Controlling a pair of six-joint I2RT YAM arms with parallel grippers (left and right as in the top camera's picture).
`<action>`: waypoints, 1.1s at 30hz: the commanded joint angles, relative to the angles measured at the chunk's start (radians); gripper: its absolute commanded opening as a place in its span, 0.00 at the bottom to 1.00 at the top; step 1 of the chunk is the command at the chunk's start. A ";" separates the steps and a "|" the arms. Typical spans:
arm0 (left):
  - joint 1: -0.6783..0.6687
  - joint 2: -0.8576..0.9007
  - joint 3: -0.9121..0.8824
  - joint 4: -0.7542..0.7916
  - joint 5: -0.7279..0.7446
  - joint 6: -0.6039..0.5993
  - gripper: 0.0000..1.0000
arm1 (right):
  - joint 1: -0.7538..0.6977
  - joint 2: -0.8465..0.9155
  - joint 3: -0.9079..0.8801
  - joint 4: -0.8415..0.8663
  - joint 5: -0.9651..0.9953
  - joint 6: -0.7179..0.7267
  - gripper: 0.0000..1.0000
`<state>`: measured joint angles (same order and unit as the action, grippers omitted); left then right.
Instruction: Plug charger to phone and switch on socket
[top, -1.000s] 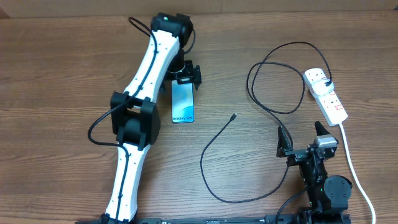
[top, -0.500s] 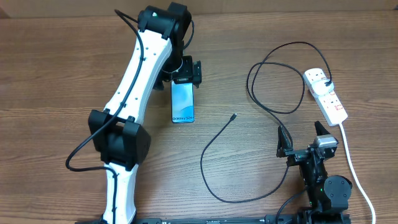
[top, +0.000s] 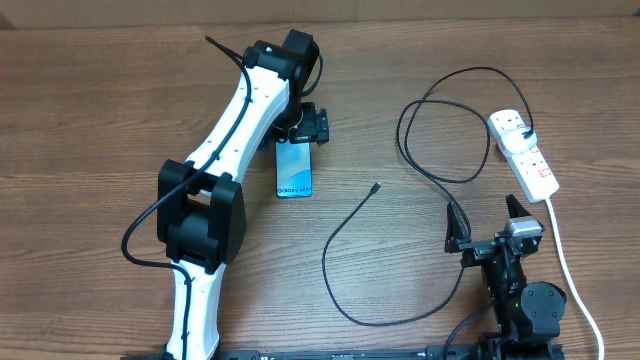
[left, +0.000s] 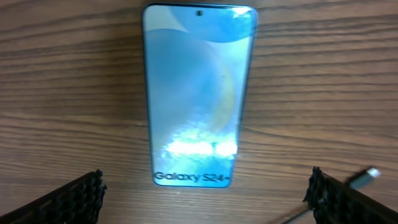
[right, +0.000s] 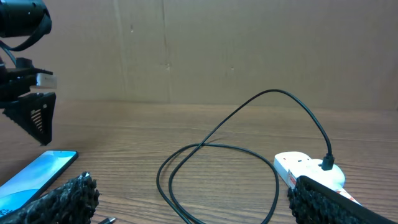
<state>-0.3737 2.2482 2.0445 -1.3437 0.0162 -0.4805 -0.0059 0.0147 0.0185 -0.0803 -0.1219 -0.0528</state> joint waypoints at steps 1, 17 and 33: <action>-0.007 0.005 -0.018 -0.005 -0.050 -0.022 1.00 | 0.006 -0.012 -0.010 0.003 0.013 -0.004 1.00; -0.019 0.005 -0.074 0.101 -0.043 -0.021 1.00 | 0.006 -0.012 -0.010 0.003 0.013 -0.004 1.00; -0.020 0.005 -0.146 0.133 -0.048 -0.034 1.00 | 0.006 -0.012 -0.010 0.003 0.013 -0.004 1.00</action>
<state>-0.3866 2.2482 1.9251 -1.2243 -0.0257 -0.4992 -0.0059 0.0147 0.0185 -0.0803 -0.1219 -0.0528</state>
